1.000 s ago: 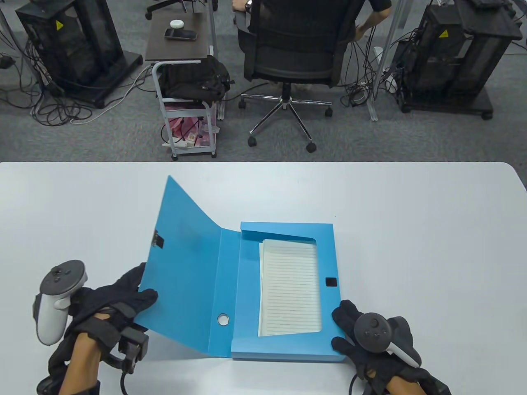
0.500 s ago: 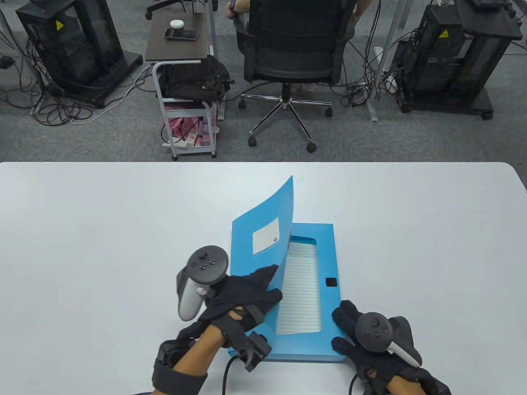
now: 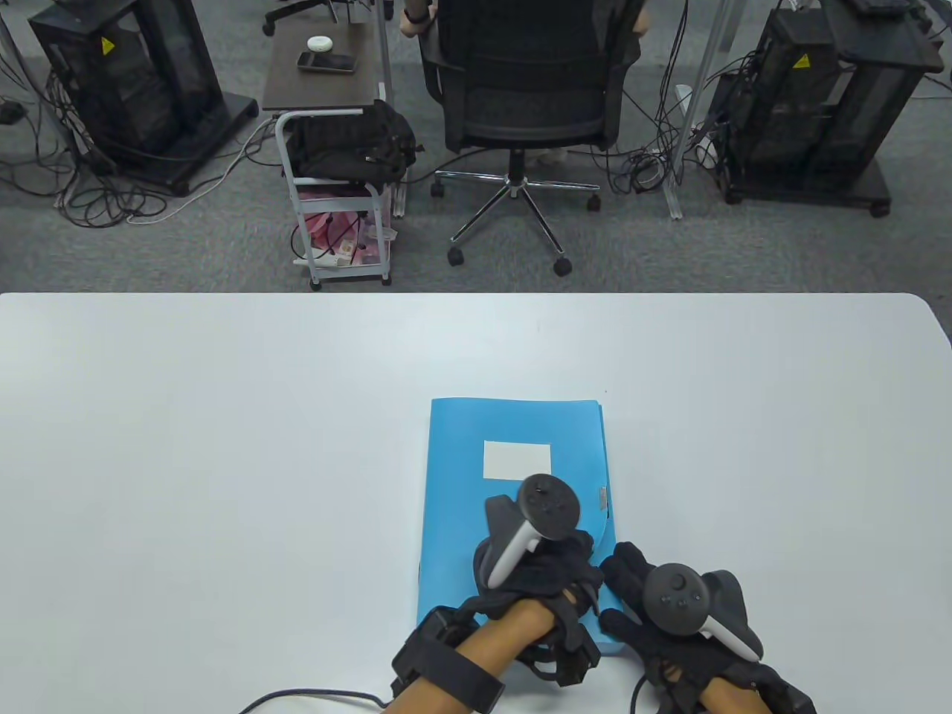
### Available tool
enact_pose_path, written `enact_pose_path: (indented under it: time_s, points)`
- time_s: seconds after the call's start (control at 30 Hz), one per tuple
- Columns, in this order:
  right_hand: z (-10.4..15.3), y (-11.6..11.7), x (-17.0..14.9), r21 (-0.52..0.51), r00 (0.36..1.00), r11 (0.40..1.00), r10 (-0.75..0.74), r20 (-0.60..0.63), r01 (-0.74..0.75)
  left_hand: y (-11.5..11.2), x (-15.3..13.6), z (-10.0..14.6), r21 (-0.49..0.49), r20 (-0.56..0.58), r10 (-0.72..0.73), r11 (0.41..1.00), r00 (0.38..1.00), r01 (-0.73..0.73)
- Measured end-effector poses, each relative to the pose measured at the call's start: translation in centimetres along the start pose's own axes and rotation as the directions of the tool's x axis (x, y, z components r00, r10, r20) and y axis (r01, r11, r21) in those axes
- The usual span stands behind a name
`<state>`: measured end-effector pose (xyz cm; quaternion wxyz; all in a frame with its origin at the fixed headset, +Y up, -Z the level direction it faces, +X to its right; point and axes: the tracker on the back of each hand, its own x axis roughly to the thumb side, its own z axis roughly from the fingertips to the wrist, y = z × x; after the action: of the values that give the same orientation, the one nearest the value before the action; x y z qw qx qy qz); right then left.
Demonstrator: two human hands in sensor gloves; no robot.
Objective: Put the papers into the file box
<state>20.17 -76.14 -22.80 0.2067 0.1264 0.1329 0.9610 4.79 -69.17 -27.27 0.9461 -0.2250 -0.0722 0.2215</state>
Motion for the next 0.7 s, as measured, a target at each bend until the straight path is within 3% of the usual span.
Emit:
enact_pose_path:
  time_s: [0.13,0.43,0.7]
  points:
    - [0.4,-0.2,-0.1,-0.003,0.999,1.0,0.026,0.03,-0.026,-1.4,2.3,-0.3,0.014,-0.024,-0.179,0.984,0.983,0.18]
    - [2.0,-2.2,-1.2,-0.102,0.995,0.991,-0.076,0.058,0.082,-1.5,2.1,0.0,0.033,0.039,-0.181,0.983,0.983,0.179]
    - [2.0,-3.2,-2.7,-0.162,0.996,0.983,-0.086,-0.012,0.083,-2.8,2.6,1.2,0.149,0.097,-0.307,0.945,0.947,0.291]
